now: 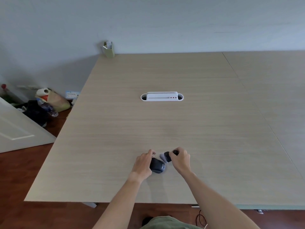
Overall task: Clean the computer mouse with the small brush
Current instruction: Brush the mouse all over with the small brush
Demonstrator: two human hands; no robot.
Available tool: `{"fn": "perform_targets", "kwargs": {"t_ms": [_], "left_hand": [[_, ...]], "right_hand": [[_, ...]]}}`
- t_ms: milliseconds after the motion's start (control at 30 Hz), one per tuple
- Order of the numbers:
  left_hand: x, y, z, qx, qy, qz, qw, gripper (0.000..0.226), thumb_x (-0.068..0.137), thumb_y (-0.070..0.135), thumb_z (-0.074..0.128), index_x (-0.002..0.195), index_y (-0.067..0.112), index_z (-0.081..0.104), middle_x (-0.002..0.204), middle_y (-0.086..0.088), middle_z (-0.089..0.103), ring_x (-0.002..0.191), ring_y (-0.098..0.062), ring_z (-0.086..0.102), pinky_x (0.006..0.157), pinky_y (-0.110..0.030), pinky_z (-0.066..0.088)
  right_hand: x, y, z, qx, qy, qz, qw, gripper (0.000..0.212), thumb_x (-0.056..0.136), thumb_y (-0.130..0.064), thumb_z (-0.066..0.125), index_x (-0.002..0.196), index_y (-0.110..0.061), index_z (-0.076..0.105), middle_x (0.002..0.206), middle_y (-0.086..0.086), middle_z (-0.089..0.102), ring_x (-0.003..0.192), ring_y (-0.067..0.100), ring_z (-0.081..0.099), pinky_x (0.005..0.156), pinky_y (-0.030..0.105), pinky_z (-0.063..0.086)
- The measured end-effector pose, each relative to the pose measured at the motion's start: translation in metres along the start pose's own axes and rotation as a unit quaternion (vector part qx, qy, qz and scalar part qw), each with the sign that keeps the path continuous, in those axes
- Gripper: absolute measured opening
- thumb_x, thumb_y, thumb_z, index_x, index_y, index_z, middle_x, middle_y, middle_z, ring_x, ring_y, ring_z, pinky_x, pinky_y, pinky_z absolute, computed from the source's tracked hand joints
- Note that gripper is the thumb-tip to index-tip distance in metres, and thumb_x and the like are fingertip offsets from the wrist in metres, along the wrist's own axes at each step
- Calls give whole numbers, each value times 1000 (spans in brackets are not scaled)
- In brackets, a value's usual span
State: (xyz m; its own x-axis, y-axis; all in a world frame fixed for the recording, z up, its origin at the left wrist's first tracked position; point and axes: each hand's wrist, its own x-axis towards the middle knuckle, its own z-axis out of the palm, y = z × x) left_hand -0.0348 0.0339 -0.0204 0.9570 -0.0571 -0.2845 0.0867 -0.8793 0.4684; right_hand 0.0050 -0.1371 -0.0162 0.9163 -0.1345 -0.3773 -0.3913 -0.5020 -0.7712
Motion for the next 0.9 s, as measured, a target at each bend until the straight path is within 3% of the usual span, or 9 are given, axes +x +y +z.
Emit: {"fn": "perform_targets", "kwargs": {"t_ms": [100,233,333,433,600,733,900], "left_hand": [[-5,1,9,6,2,-28,1000,72,66,1,61,131,24,40,130,4,51,122,-20,47,100,-29,38],[-12,11,29,-3,36,-93,995,87,60,43,73,135,23,33,133,1,37,126,-23,36,103,-33,35],[-15,24,40,-43,80,-160,983,102,57,63,71,139,17,31,132,-3,38,124,-25,38,102,-35,38],[-12,29,46,-45,95,-180,978,98,65,54,73,142,12,27,132,-6,43,124,-26,41,100,-34,39],[-6,24,44,-24,73,-176,981,95,67,43,74,143,13,25,133,-6,42,124,-26,40,100,-32,38],[-6,20,41,-50,72,-176,981,92,65,56,70,139,17,31,130,-4,44,123,-25,42,101,-35,38],[-2,20,37,-4,68,-172,983,86,68,57,66,137,15,34,130,-3,49,121,-23,45,101,-34,37]], "right_hand": [[0,1,1,-16,-32,3,999,12,81,-12,61,83,-4,69,80,3,67,81,24,61,64,31,47],[0,5,2,-30,23,17,999,12,80,-14,59,80,-3,64,77,10,67,72,25,60,59,35,47],[-2,2,1,10,-12,8,1000,12,79,-11,62,77,-2,68,70,8,66,67,22,57,58,30,45],[-3,1,2,-14,-58,16,998,12,76,-11,62,75,-1,68,67,4,64,62,20,55,55,29,44],[-3,-6,1,-47,18,34,998,11,79,-12,54,70,-5,57,69,7,61,60,22,49,50,29,37],[-2,-7,5,-42,-39,21,998,15,77,-12,58,78,1,65,81,15,70,70,27,58,57,33,44],[-4,-9,3,-81,18,22,996,12,86,-17,56,86,-7,61,84,7,65,76,28,59,59,33,43]]}}
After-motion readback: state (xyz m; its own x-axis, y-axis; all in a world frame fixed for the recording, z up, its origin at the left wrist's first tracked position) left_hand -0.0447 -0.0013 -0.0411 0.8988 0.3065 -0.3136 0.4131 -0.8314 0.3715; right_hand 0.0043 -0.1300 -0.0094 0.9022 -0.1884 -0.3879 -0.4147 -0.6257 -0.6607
